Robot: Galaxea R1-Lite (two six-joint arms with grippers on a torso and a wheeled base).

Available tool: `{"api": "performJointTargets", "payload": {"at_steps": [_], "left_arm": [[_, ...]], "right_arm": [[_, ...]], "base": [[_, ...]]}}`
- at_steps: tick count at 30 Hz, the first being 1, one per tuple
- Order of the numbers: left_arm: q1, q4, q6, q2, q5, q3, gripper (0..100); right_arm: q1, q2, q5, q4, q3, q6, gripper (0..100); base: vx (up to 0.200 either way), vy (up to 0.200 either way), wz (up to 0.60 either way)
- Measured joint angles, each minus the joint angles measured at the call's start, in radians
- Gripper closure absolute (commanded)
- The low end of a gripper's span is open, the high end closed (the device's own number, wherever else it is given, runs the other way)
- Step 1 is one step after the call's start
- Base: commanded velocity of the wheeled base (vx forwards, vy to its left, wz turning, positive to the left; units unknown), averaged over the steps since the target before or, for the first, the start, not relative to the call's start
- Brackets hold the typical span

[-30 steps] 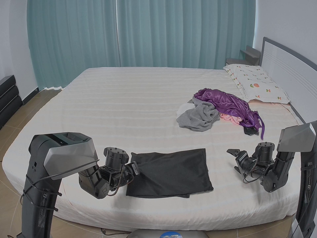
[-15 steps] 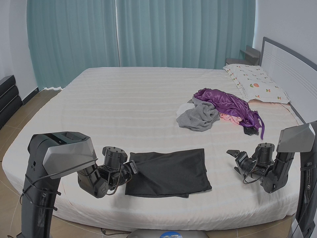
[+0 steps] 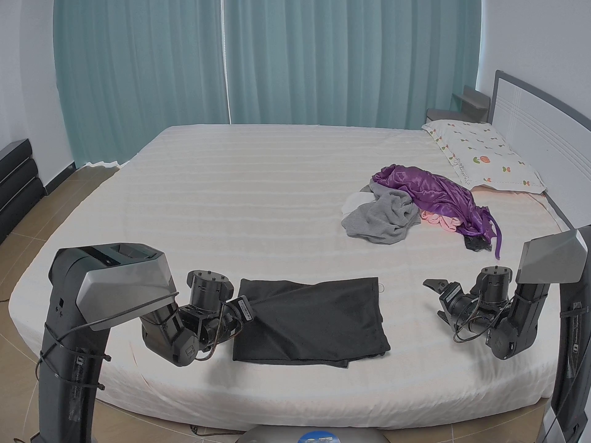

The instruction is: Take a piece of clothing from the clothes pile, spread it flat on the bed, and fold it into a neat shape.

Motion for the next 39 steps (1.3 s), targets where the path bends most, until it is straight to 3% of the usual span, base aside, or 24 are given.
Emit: {"api": "performJointTargets", "payload": {"at_steps": [39], "left_arm": [[0.031,0.0,-0.017,0.002,0.007,-0.019,100]], "right_arm": [[0.0,0.007,0.0,-0.032,0.012,-0.005,0]], "base": [[0.0,0.195,0.0]]}}
